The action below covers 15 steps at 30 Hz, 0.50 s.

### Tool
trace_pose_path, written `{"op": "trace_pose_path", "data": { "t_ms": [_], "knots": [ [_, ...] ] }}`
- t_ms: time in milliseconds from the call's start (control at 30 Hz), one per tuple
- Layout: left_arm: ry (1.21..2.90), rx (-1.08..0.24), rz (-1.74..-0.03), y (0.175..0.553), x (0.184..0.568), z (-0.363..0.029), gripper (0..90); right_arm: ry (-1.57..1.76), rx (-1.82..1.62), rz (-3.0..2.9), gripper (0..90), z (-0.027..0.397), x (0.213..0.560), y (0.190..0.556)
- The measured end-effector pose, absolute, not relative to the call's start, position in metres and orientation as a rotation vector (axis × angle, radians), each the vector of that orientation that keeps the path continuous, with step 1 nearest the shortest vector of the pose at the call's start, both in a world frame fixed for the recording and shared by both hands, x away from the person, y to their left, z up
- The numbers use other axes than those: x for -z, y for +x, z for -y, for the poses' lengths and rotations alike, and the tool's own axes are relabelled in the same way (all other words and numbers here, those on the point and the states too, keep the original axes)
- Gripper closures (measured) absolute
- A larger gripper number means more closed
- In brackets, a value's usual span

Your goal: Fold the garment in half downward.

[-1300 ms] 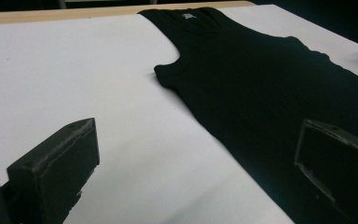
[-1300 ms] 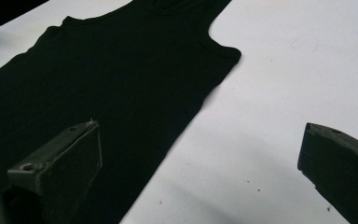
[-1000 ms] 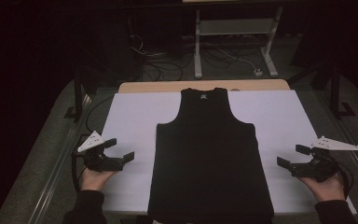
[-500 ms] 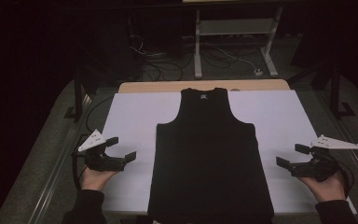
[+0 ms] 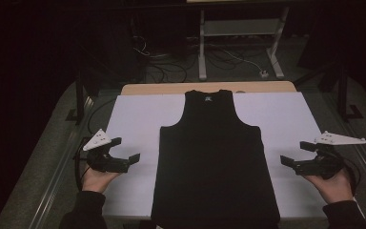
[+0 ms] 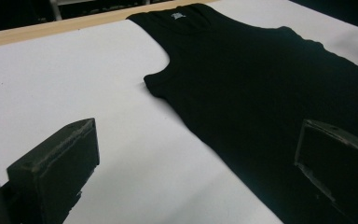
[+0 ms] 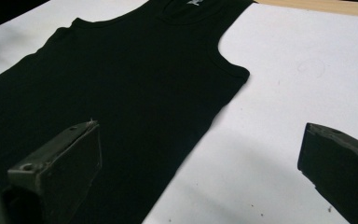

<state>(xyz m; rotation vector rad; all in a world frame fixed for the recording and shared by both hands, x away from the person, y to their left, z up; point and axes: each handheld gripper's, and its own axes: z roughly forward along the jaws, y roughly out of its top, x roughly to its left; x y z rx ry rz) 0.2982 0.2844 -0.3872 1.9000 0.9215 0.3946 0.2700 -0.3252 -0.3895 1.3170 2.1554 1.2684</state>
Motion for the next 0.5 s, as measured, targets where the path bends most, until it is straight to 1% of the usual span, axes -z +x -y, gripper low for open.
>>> {"op": "trace_pose_path", "data": {
  "t_ms": [500],
  "knots": [
    [1.942, -0.397, -0.917, 0.31, 0.379, -0.281, 0.0, 1.284, -1.248, -2.206, 0.0, 0.317, 0.383, 0.283]
  ]
}}
